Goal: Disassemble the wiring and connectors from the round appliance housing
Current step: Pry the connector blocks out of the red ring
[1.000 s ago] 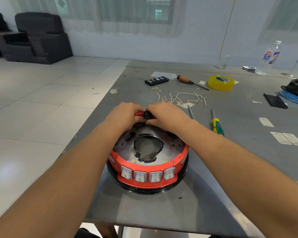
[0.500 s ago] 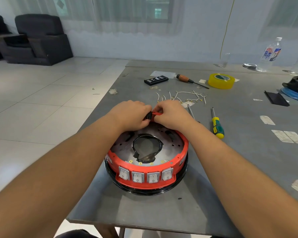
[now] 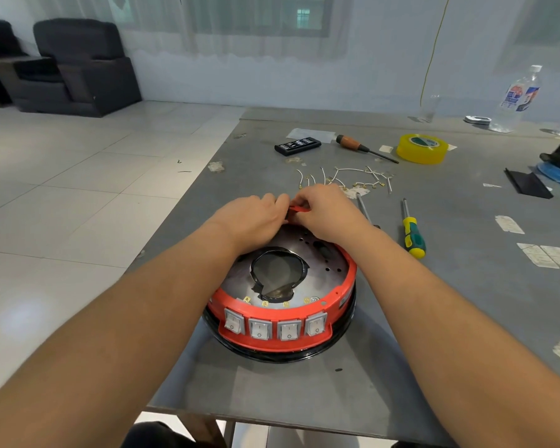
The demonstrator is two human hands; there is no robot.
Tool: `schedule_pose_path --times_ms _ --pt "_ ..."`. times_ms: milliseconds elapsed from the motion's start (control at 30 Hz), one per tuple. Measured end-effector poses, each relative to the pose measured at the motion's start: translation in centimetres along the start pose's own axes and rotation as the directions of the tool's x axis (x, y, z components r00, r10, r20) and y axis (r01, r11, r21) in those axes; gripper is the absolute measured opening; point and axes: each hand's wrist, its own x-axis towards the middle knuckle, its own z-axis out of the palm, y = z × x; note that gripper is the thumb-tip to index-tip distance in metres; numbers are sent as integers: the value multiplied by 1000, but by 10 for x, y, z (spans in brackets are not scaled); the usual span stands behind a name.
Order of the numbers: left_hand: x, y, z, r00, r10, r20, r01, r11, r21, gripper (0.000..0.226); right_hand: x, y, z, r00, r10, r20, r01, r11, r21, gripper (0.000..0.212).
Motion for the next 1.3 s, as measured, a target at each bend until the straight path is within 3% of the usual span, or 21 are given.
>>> schedule_pose_path --times_ms 433,633,767,833,900,1000,1100,1167,1233,1300 --pt "-3 3 -2 999 -45 24 44 998 51 35 -1 -2 -1 1000 6 13 -6 1000 -14 22" --pt "-1 -5 -16 977 -137 163 185 924 -336 44 -2 -5 -3 999 27 46 -26 1000 -17 19" --pt "-6 4 -29 970 -232 73 242 888 -392 68 -2 -8 -6 994 104 45 -103 995 -7 15" --pt "-11 9 -30 952 -307 -11 278 876 -394 55 -3 -9 -8 981 192 9 -192 981 -4 12" --pt "-15 14 -32 941 -334 53 314 805 -503 39 -7 -10 -9 964 266 -20 -266 964 5 18" --pt "-16 19 -42 934 -210 290 351 692 -631 34 -11 -14 -15 942 335 4 -335 942 -7 24" --pt "-18 23 -62 943 -58 329 287 645 -708 31 -13 -19 -24 932 360 49 -359 933 -19 7" --pt "-23 29 -71 922 70 380 264 605 -752 37 -13 -23 -30 927 368 64 -366 929 -49 8" --pt "-28 37 -73 876 156 456 261 643 -720 52 -15 -26 -35 912 399 90 -397 917 -43 12" --pt "-32 43 -69 873 134 468 222 746 -628 50 -16 -25 -39 884 428 189 -440 898 26 12"
